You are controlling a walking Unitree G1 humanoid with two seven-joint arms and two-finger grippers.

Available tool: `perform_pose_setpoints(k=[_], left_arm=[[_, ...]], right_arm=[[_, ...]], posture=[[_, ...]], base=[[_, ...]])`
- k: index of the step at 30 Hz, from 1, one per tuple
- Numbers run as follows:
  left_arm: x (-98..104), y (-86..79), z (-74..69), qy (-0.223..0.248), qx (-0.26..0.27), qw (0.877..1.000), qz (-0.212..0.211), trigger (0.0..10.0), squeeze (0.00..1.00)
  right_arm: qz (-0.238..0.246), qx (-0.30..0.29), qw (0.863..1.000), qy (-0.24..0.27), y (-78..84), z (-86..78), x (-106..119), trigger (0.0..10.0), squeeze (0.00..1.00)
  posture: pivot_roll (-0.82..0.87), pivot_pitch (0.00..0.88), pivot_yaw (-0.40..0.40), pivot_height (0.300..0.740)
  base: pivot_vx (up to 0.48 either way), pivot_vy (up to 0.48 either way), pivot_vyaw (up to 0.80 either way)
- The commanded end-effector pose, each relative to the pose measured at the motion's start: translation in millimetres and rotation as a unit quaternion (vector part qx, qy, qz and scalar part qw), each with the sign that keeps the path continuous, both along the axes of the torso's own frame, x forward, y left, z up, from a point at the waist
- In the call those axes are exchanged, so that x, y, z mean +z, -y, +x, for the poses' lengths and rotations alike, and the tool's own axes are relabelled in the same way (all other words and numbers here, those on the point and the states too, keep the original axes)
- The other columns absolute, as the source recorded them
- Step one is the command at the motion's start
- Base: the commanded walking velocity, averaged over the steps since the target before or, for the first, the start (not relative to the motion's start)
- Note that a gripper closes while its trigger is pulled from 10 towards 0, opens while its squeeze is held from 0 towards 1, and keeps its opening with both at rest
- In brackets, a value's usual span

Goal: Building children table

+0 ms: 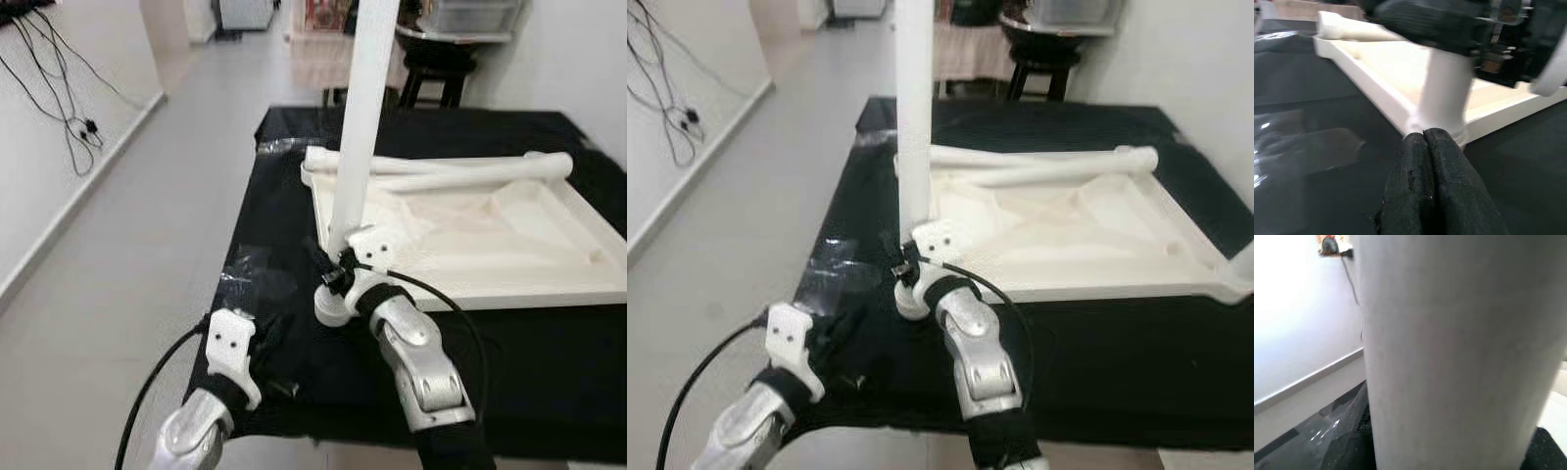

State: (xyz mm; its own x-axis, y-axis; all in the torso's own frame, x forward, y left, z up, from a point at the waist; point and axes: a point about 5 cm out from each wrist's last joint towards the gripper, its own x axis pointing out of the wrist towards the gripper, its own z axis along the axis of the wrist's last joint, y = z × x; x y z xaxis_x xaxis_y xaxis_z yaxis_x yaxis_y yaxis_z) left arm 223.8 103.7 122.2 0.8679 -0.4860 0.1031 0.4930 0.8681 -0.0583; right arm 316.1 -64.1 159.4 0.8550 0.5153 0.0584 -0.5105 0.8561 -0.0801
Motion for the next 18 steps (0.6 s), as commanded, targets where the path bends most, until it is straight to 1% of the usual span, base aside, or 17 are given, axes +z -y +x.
perform_pose_setpoints(k=[1,2,3,5,6,7,8,14,16,17,18], left_arm=[[-3.3,0.1,-0.2,-0.006,0.003,1.0,0.002,10.0,0.0],[-3.2,-0.2,0.0,-0.005,0.005,1.0,0.002,10.0,0.0],[-3.0,-0.4,0.3,-0.005,0.006,1.0,0.001,10.0,0.0],[-2.6,-0.5,0.4,-0.005,0.005,1.0,0.001,10.0,0.0],[-2.6,-0.5,0.4,-0.005,0.005,1.0,0.001,10.0,0.0],[-2.4,-0.8,0.3,-0.005,0.005,1.0,0.0,10.0,0.0],[-2.2,-0.8,0.4,-0.005,0.005,1.0,0.0,10.0,0.0],[-1.8,-0.8,0.8,-0.004,0.005,1.0,-0.001,10.0,0.0],[-1.7,-0.5,0.8,-0.004,0.007,1.0,0.001,10.0,0.0],[-1.7,-0.5,0.8,-0.004,0.007,1.0,0.001,10.0,0.0],[-1.8,-0.4,0.7,-0.003,0.008,1.0,0.002,10.0,0.0]], right_arm=[[-0.034,-0.015,0.997,-0.061,8.9,1.0,-29.4,10.0,0.0],[-0.027,0.004,0.998,-0.057,6.8,1.8,-26.0,10.0,0.0],[-0.013,0.029,0.998,-0.047,4.5,3.3,-18.8,10.0,1.0],[0.007,0.073,0.997,-0.033,2.8,8.6,-5.7,10.0,1.0],[0.007,0.073,0.997,-0.033,2.8,8.6,-5.7,10.0,1.0],[0.002,0.092,0.996,-0.019,4.7,12.6,0.5,10.0,1.0],[-0.008,0.113,0.994,-0.008,9.0,17.1,8.0,10.0,0.0],[-0.02,0.145,0.989,-0.001,14.8,23.2,14.4,10.0,0.0],[-0.046,0.188,0.981,-0.001,23.2,32.5,17.1,10.0,0.0],[-0.046,0.188,0.981,-0.001,23.2,32.5,17.1,10.0,0.0],[-0.049,0.204,0.978,-0.005,27.2,36.9,19.0,10.0,0.0]], posture=[[0.06,0.113,-0.035,0.74],[0.06,0.113,-0.035,0.74],[0.07,0.114,-0.035,0.74],[0.07,0.115,-0.036,0.74],[0.07,0.115,-0.036,0.74],[0.07,0.115,-0.036,0.74],[0.07,0.115,-0.037,0.74],[0.07,0.116,-0.039,0.74],[0.08,0.116,-0.043,0.74],[0.08,0.116,-0.043,0.74],[0.08,0.116,-0.043,0.74]], base=[[0.0,0.0,0.0],[0.0,0.0,0.0],[0.0,0.0,0.0],[0.0,0.0,0.0],[0.0,0.0,0.0],[0.0,0.0,0.0],[0.0,0.0,0.0],[0.0,0.0,0.0],[0.0,0.0,0.0],[0.0,0.0,0.0],[0.0,0.0,0.0]])
